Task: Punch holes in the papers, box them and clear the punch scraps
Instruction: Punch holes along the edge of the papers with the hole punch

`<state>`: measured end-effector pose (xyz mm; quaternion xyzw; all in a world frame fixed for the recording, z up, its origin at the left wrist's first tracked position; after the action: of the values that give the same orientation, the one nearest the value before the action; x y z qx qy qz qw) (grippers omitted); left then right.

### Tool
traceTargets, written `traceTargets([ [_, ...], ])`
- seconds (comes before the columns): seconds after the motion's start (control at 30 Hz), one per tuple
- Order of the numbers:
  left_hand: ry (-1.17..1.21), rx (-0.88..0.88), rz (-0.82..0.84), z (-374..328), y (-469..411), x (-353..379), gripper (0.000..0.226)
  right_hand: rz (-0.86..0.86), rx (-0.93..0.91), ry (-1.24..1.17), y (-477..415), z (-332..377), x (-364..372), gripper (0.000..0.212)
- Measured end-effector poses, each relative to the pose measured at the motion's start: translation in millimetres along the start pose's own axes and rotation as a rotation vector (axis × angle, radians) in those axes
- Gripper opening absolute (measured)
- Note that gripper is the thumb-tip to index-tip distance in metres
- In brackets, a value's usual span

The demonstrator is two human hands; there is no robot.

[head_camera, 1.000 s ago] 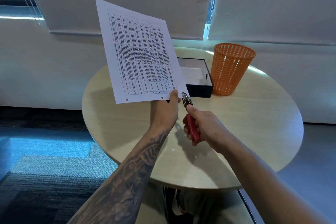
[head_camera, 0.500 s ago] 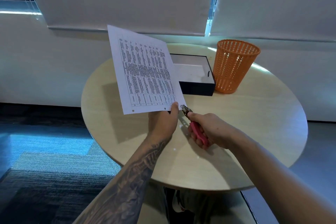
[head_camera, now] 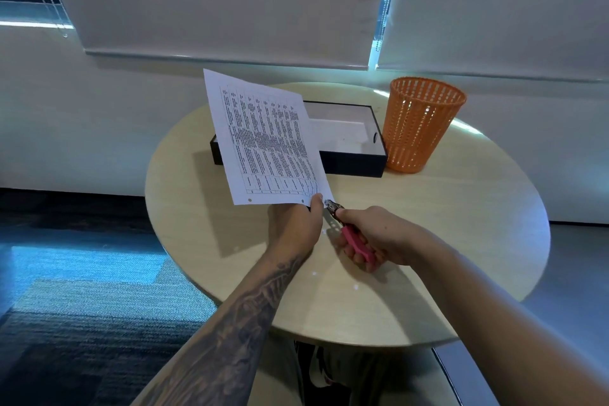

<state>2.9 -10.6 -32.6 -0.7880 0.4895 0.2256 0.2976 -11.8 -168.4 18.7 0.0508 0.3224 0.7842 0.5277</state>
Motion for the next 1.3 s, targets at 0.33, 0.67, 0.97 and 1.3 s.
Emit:
traceTargets([
  [0.33,-0.072,-0.005,0.021,-1.0,0.7,-0.5,0.052,-0.028,0.029,0.007,-0.9,1.0,1.1,0.048],
  [0.67,0.014,-0.051,0.059,-4.1,3.7,-7.3,0.045,0.096,0.056,-0.047,8.7,1.1,-3.8,0.056],
  [0.97,0.445,-0.17,0.063,-7.5,11.5,-16.9,0.04,-0.449,-0.222,0.323,7.6,-23.0,-51.3,0.044],
  [1.3,0.428,-0.067,0.112,-22.0,26.5,-24.9,0.024,-0.655,-0.244,0.612,8.6,-40.6,-66.2,0.059],
])
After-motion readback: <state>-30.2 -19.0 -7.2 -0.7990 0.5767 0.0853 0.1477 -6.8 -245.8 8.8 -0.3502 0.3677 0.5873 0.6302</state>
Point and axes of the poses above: each hand's wrist, its own y-axis away from the middle knuckle, its own x-axis out of the palm, z = x × y, the point moved 2 cm from there along -y, towards the middle knuckle, and after that the axes turned 4 degrees about -y, right-handed, at the moved point
